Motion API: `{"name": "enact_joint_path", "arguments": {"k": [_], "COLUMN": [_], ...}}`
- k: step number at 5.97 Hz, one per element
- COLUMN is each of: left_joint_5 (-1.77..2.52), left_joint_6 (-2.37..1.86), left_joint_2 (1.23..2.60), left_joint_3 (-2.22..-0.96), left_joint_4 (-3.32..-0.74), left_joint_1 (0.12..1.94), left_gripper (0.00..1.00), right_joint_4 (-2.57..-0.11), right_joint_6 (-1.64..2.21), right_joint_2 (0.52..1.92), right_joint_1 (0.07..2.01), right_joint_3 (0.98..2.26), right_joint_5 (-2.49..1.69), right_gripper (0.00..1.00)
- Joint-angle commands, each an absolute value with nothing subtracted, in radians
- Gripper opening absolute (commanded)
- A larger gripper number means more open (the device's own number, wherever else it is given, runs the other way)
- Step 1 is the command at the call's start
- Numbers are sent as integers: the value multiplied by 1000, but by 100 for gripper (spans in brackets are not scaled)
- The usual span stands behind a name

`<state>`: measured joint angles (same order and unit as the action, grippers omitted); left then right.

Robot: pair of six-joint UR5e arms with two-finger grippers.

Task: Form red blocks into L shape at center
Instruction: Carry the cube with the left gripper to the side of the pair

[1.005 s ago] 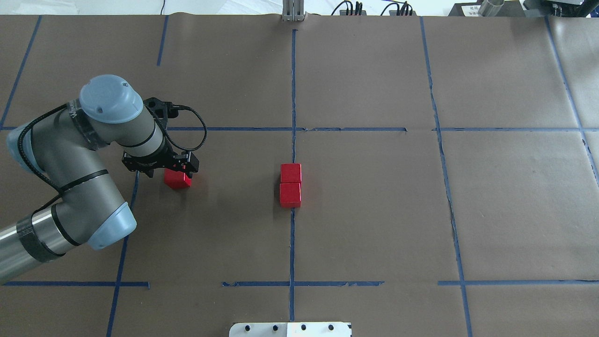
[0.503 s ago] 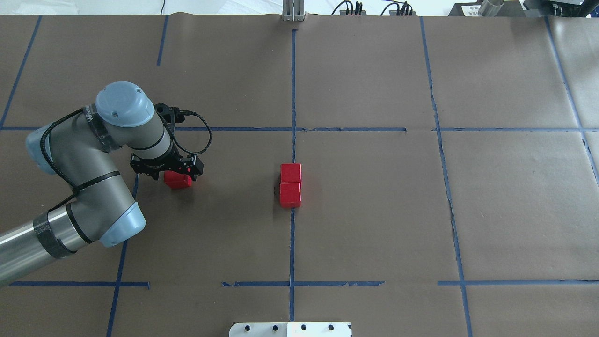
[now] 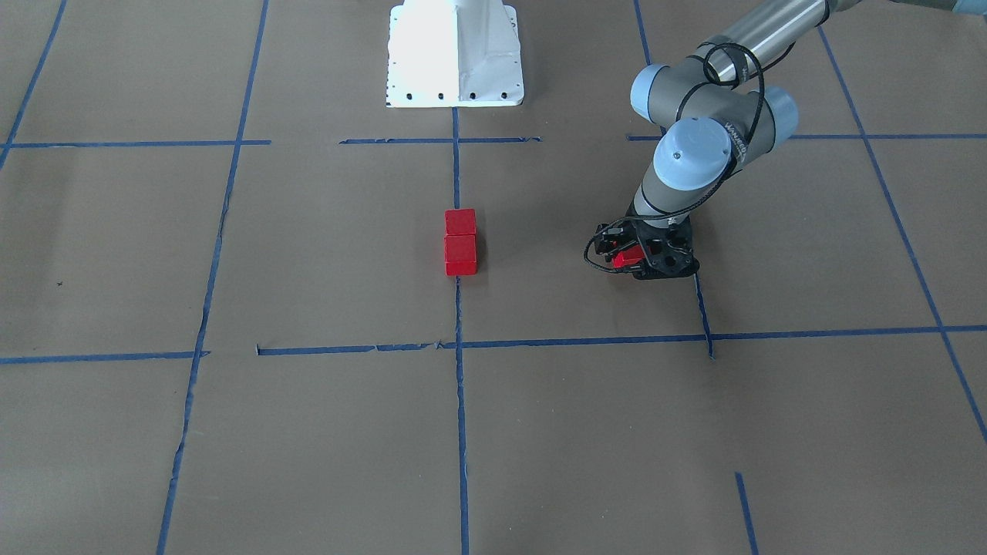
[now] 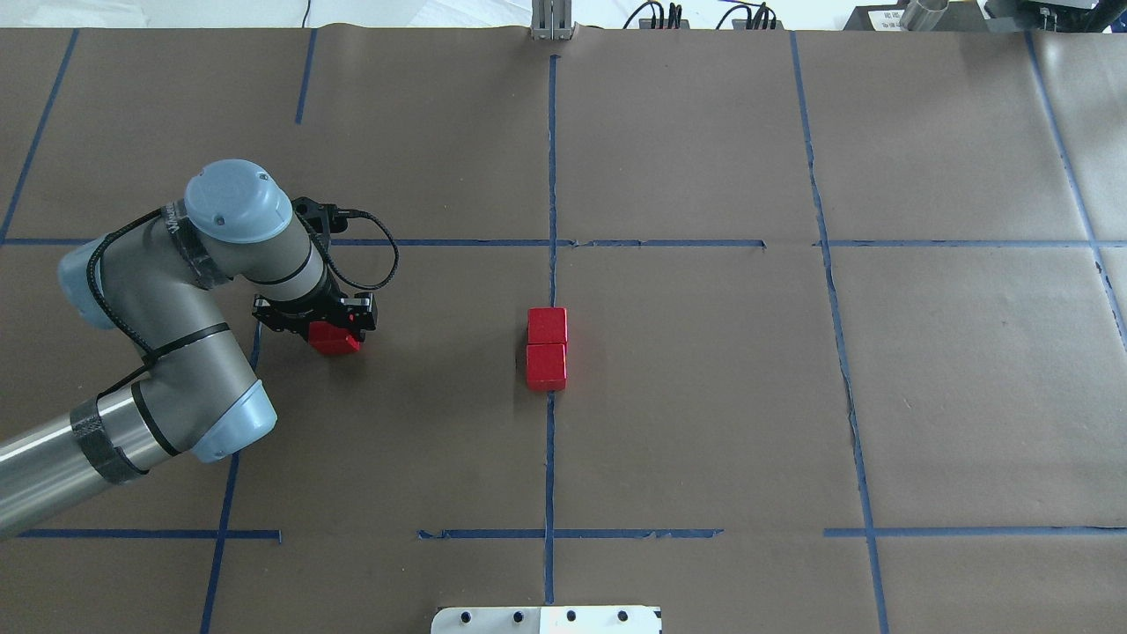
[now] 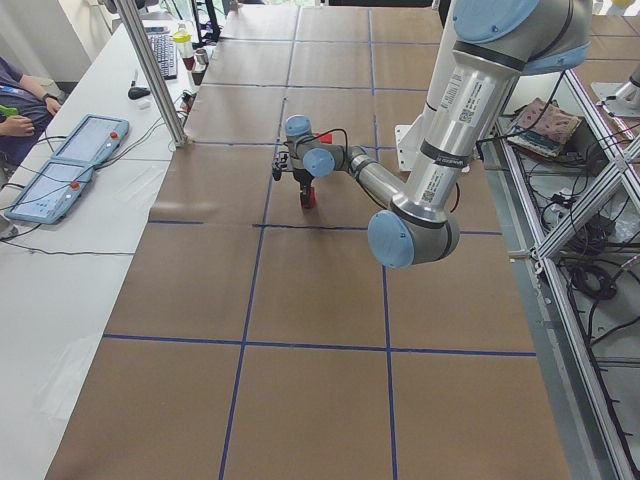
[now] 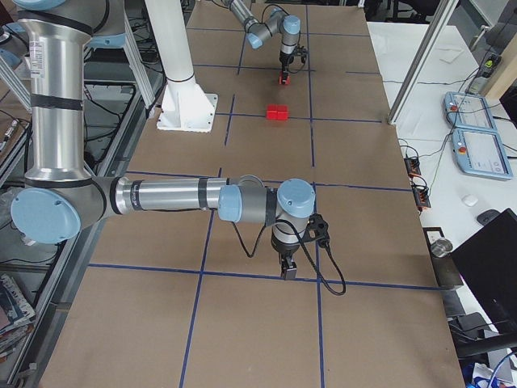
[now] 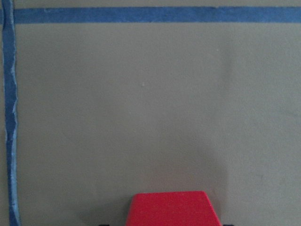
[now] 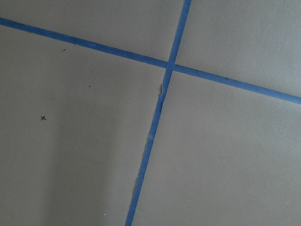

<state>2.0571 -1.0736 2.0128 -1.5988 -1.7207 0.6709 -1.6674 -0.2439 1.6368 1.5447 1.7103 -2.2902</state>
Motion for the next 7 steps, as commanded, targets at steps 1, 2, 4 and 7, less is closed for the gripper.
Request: {"name": "enact_joint_path", "arguments": {"k": [1,2,4,7], "left_joint_5": [2056,2054,2033,1971], "left_joint_6": [-1095,-1224,-1743,-2532], "left_joint_2": [2026,2083,2137,2219], "left_joint_3": [-1611,-1612,-1627,-1605], "left_joint_4": [-1717,-1707,-1710,-1713], "left_joint_1": [683,704,700,612], "left_gripper": [8,8,8,10], "right_joint_4": [-1667,-1667,-1667,-1667], "right_joint_6": [-244,-244,-244,-245], "right_joint_2": [1637,1637,1637,1637], "right_joint_1": [1545,1545,1545,1545], "right_joint_3": [1709,1709,1709,1709], "right_joint_5": [-2290,-2290,-2290,-2290], "right_gripper": [100,100,100,100]}}
